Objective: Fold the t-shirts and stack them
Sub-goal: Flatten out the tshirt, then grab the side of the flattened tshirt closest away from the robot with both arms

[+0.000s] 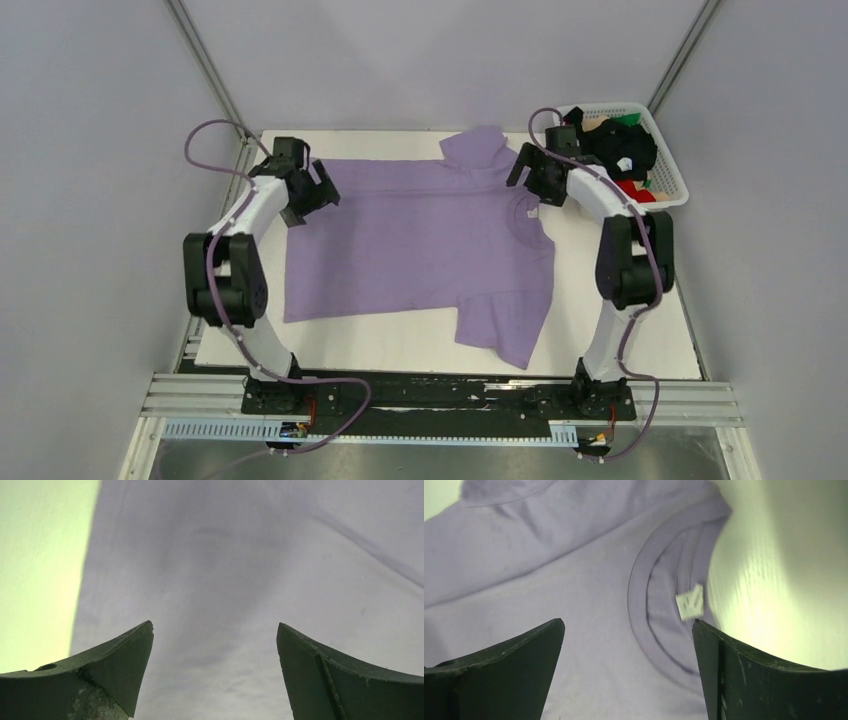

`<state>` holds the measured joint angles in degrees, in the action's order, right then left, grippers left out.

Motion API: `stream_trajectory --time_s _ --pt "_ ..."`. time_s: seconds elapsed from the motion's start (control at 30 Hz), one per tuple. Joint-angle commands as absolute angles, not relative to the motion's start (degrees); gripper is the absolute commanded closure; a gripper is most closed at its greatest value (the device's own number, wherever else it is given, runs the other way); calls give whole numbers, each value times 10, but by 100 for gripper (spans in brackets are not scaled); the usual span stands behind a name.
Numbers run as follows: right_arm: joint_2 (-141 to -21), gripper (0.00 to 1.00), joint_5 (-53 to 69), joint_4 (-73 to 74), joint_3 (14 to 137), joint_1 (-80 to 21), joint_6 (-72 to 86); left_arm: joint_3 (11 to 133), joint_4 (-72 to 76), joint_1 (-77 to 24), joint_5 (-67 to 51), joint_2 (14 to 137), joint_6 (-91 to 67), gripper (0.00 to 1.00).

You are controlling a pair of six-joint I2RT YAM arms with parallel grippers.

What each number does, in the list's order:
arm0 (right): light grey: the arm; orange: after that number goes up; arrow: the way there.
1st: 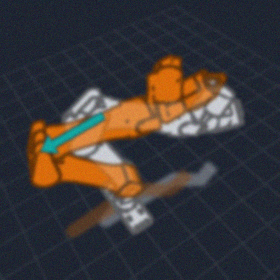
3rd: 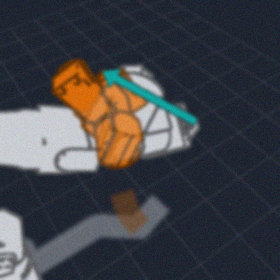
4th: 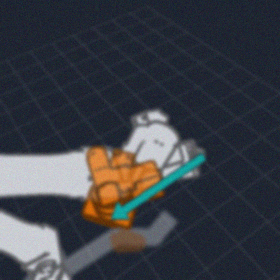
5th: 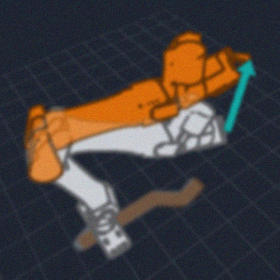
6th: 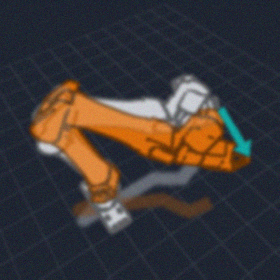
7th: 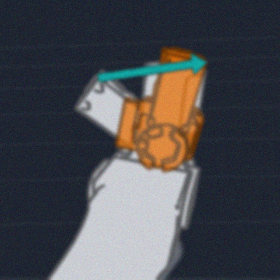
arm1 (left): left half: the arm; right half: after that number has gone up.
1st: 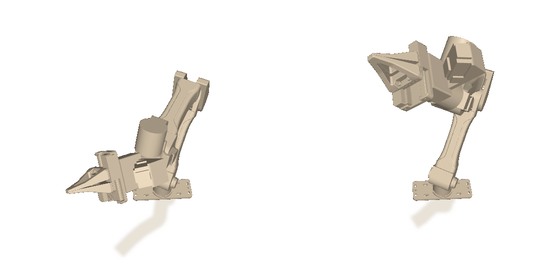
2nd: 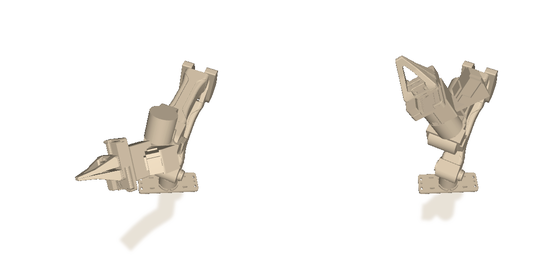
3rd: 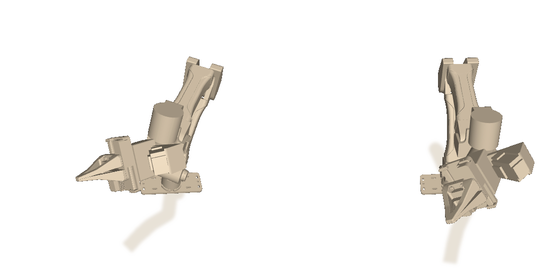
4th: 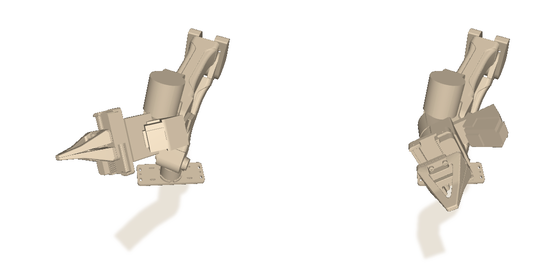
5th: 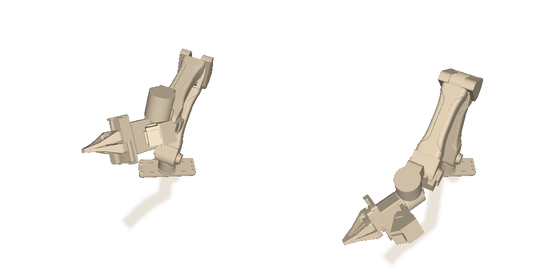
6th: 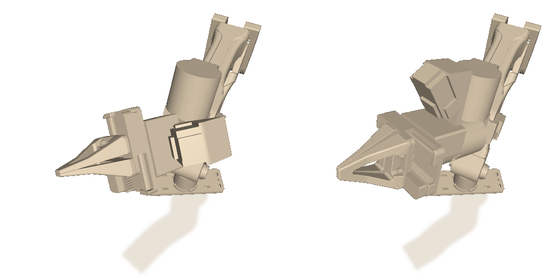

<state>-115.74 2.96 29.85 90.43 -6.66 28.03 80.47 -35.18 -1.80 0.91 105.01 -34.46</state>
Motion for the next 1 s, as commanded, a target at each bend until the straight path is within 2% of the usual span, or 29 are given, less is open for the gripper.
stream_trajectory --time_s 0.0,0.2,0.43,0.73,0.97 --pt "-983 0 -9 230 779 -79 266 725 -419 -21 79 897 -372 0" --pt "-833 0 -84 168 616 -72 315 543 -493 -21 109 732 -441 0" --pt "-796 0 -43 147 577 -54 323 394 -502 -21 85 582 -550 0" --pt "-805 0 -32 144 576 -50 312 305 -457 -21 107 541 -647 0" --pt "-801 0 -37 144 572 -45 307 272 -364 -22 127 589 -689 4"
